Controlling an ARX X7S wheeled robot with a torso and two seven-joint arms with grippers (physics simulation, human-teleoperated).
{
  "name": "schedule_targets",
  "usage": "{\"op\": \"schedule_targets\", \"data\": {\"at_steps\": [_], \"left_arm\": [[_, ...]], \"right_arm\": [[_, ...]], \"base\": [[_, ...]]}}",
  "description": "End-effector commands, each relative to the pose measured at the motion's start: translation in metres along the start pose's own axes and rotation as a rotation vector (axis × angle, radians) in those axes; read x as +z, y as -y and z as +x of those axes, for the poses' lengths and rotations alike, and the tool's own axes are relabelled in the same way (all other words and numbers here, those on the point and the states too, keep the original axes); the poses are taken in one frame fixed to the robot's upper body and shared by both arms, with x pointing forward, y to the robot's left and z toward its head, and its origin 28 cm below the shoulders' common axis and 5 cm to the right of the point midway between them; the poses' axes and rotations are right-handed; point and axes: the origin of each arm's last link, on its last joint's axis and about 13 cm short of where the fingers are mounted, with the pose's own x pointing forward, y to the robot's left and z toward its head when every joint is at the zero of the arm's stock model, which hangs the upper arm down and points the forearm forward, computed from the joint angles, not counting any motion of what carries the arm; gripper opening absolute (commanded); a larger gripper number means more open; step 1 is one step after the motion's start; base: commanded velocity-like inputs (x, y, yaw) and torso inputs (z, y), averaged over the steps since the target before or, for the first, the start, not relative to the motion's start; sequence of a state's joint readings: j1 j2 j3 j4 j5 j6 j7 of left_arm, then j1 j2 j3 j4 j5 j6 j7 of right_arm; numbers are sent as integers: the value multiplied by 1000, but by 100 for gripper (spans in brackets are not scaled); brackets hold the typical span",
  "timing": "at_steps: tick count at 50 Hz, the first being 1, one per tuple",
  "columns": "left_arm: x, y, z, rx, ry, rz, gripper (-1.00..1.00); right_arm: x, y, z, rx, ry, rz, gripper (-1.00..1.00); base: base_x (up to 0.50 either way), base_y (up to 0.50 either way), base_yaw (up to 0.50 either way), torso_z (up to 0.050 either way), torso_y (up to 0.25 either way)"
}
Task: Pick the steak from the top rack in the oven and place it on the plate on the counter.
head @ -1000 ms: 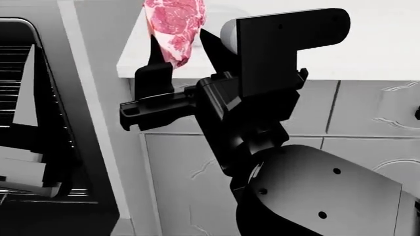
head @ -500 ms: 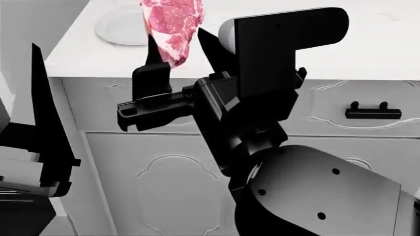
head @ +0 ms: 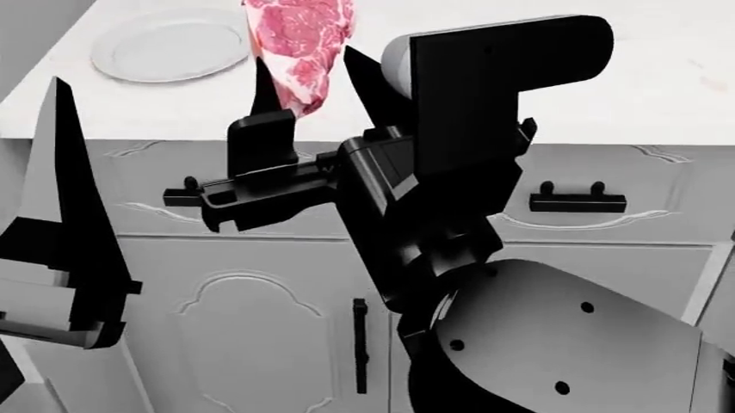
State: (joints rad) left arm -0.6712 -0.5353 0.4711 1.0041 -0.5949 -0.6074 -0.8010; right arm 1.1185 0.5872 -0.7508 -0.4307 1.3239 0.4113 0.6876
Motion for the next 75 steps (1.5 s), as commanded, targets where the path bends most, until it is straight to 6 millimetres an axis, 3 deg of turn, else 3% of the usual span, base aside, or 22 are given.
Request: {"op": "schedule_targets", "data": {"at_steps": [1,43,67,75], "left_arm": [[0,0,0,-2,-3,0,100],[0,3,0,-14,-5,-6,100],[-2,3,0,-19,-8,-5,100],[-1,2,-1,-16,-6,-6,100]], "right_arm": [[3,1,1,-9,20,-23,-100],[3,-2,-2,17,48,-25,-100],[4,4,2,-45,70,-32,-100],[4,3,2,-47,67,-44,-100]], "base": [[500,-154,0,0,0],[500,-147,0,0,1],[0,0,0,0,0],[34,1,477,0,1]]}}
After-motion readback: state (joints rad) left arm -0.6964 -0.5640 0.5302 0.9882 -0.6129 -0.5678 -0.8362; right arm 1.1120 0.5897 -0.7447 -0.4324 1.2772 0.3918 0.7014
